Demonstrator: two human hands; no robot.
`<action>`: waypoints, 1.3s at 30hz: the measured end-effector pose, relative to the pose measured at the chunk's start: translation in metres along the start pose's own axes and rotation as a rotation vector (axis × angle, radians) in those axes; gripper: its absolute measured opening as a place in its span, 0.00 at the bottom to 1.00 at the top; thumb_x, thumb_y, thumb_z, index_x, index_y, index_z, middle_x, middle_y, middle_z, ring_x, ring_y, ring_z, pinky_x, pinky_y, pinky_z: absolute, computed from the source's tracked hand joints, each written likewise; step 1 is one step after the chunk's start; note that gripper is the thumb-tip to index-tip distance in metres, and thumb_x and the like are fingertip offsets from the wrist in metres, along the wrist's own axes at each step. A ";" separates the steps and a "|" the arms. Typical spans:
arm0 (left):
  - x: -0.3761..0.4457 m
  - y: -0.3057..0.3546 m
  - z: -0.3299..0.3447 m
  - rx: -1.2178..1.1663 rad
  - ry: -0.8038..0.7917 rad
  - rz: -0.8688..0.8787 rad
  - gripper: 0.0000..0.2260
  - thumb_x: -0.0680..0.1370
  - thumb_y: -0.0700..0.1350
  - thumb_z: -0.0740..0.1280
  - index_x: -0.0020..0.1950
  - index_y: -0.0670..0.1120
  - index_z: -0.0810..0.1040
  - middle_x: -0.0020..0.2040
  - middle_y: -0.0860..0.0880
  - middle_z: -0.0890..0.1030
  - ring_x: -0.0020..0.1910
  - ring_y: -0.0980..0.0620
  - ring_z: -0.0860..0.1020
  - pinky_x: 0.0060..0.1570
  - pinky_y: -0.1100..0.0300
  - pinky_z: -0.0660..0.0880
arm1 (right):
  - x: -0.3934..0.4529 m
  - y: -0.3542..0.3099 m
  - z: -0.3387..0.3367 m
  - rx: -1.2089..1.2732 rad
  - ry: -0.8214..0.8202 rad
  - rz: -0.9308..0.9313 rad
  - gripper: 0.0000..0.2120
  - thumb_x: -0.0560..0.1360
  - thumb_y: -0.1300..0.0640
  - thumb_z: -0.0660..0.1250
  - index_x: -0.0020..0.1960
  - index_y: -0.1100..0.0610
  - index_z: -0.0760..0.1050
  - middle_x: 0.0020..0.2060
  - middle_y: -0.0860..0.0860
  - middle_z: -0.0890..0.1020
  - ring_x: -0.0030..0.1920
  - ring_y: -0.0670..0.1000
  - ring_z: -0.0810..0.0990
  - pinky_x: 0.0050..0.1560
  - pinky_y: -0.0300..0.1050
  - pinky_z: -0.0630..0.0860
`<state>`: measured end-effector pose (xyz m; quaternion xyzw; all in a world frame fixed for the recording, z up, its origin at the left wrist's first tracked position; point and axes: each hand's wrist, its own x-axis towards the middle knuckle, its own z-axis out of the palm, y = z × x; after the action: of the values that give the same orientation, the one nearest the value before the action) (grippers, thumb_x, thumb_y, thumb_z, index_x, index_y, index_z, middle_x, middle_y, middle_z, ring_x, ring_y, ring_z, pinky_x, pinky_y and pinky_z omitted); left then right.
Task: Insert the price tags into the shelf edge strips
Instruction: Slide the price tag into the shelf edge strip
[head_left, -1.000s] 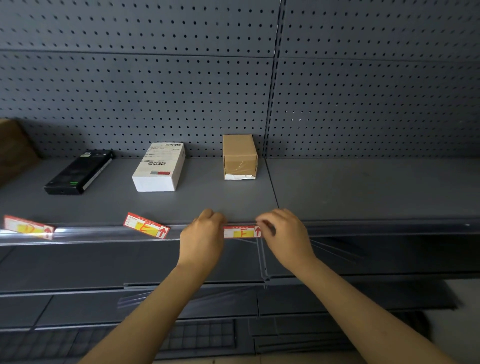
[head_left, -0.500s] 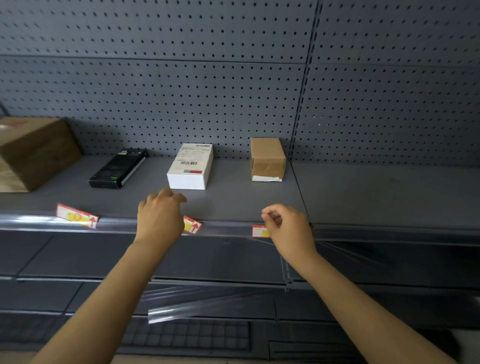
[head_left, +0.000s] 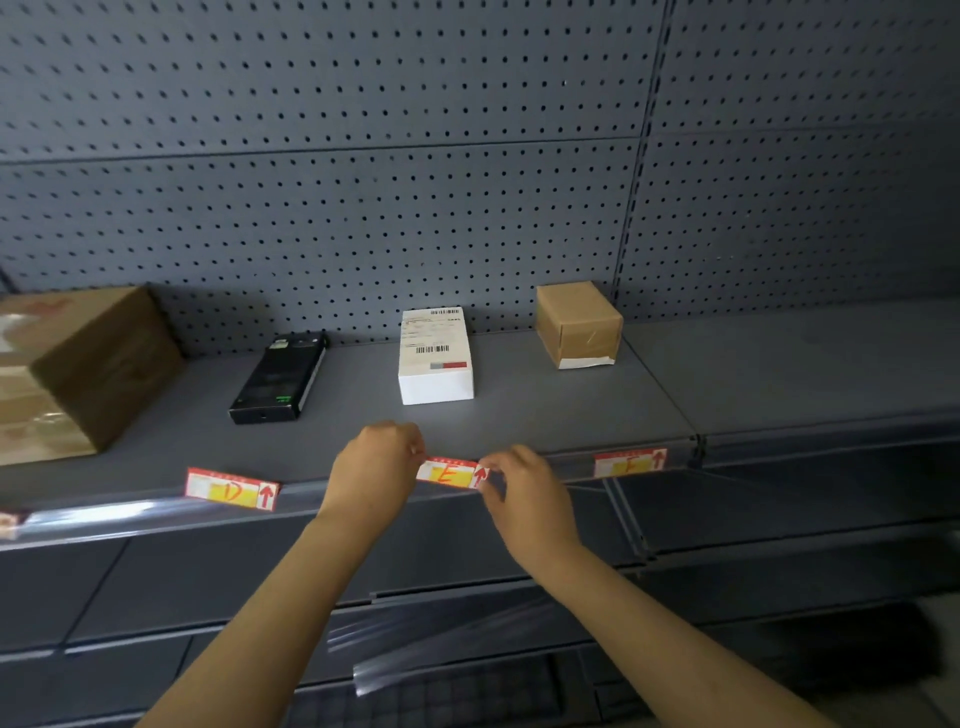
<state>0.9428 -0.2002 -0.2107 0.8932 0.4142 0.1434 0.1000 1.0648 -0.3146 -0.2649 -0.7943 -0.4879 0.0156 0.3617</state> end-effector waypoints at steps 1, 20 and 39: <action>0.000 -0.003 0.001 -0.010 0.002 0.008 0.06 0.77 0.41 0.65 0.50 0.44 0.81 0.49 0.44 0.82 0.46 0.42 0.80 0.43 0.55 0.74 | 0.001 -0.002 0.002 -0.021 0.009 0.005 0.09 0.76 0.55 0.66 0.55 0.55 0.78 0.53 0.51 0.79 0.51 0.50 0.77 0.50 0.40 0.75; -0.018 -0.020 0.025 0.203 0.027 0.043 0.07 0.77 0.40 0.63 0.51 0.47 0.78 0.49 0.47 0.80 0.43 0.45 0.80 0.38 0.57 0.74 | 0.020 -0.011 0.003 -0.452 -0.157 -0.344 0.10 0.72 0.66 0.66 0.53 0.60 0.75 0.50 0.56 0.78 0.51 0.55 0.75 0.51 0.48 0.72; -0.024 -0.018 0.028 0.170 0.113 0.027 0.06 0.77 0.41 0.64 0.51 0.47 0.80 0.48 0.48 0.82 0.43 0.48 0.80 0.40 0.60 0.74 | 0.022 -0.014 -0.005 -0.373 -0.177 -0.312 0.08 0.76 0.61 0.64 0.53 0.59 0.79 0.46 0.55 0.78 0.47 0.53 0.75 0.45 0.45 0.75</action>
<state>0.9249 -0.2092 -0.2460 0.8946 0.4176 0.1594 -0.0016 1.0679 -0.2964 -0.2456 -0.7578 -0.6288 -0.0612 0.1630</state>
